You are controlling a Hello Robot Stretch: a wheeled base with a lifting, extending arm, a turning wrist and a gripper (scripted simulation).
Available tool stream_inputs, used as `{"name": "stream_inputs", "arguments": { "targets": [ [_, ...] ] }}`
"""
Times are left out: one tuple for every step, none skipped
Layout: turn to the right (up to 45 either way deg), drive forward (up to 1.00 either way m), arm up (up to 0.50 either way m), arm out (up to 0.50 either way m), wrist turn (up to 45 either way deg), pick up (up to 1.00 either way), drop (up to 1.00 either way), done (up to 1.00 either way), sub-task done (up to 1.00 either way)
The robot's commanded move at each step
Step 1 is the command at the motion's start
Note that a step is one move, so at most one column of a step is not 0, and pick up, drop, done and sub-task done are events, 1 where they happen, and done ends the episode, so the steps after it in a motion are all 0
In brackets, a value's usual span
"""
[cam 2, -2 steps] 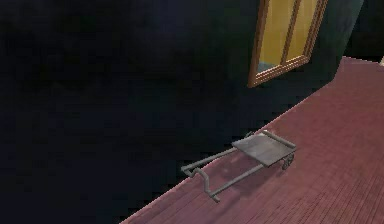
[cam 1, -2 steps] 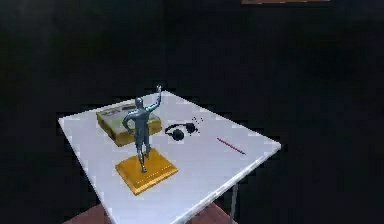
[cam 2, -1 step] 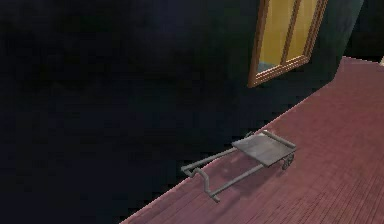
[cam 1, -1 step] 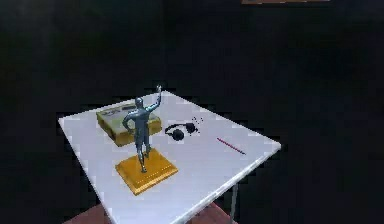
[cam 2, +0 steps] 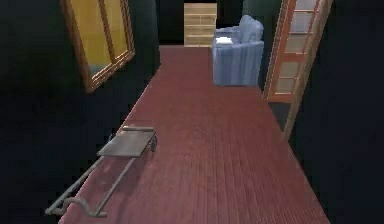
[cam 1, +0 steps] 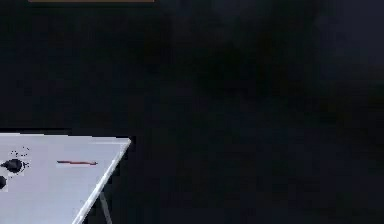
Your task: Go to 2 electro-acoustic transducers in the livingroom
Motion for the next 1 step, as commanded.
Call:
{"name": "stream_inputs", "arguments": {
  "targets": [
    [45.0, 0.00, 0.00, 0.00, 0.0, 0.00, 0.00, 0.00, 0.00]
  ]
}}
